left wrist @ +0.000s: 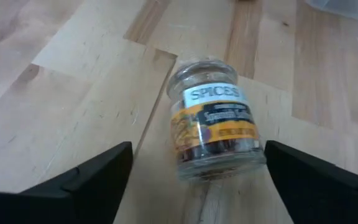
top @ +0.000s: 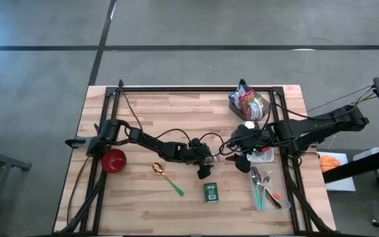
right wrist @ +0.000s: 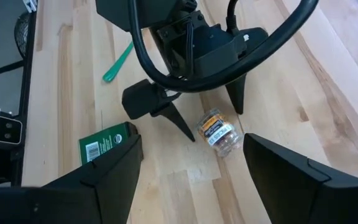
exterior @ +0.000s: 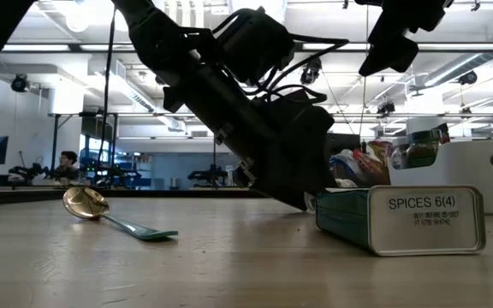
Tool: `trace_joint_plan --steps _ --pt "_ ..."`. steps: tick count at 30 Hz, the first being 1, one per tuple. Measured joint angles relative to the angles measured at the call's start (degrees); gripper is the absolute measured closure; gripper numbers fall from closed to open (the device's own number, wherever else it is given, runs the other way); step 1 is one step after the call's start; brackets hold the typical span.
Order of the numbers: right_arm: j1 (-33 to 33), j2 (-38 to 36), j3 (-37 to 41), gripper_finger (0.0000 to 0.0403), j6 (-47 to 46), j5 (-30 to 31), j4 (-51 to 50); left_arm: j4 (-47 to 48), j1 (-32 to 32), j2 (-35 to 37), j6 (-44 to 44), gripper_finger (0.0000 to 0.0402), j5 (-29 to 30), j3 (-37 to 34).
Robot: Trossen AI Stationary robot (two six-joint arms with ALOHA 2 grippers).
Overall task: Pick & Place Food Item
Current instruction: Put the brown seasoning bottle into the white bin
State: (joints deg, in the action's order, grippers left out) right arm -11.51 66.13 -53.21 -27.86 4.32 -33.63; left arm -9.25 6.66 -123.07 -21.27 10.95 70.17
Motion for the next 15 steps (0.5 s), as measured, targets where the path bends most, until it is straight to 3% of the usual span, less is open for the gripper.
trace_joint_plan --steps 6,15 --pt "0.0 0.0 0.0 0.0126 -0.5 0.0 0.0 -3.1 0.0 0.0 -0.4 0.0041 1.1 0.0" --pt "0.0 0.0 0.0 0.0126 -1.2 0.0 0.0 -3.8 0.0 0.0 3.1 0.0159 1.2 -0.1"
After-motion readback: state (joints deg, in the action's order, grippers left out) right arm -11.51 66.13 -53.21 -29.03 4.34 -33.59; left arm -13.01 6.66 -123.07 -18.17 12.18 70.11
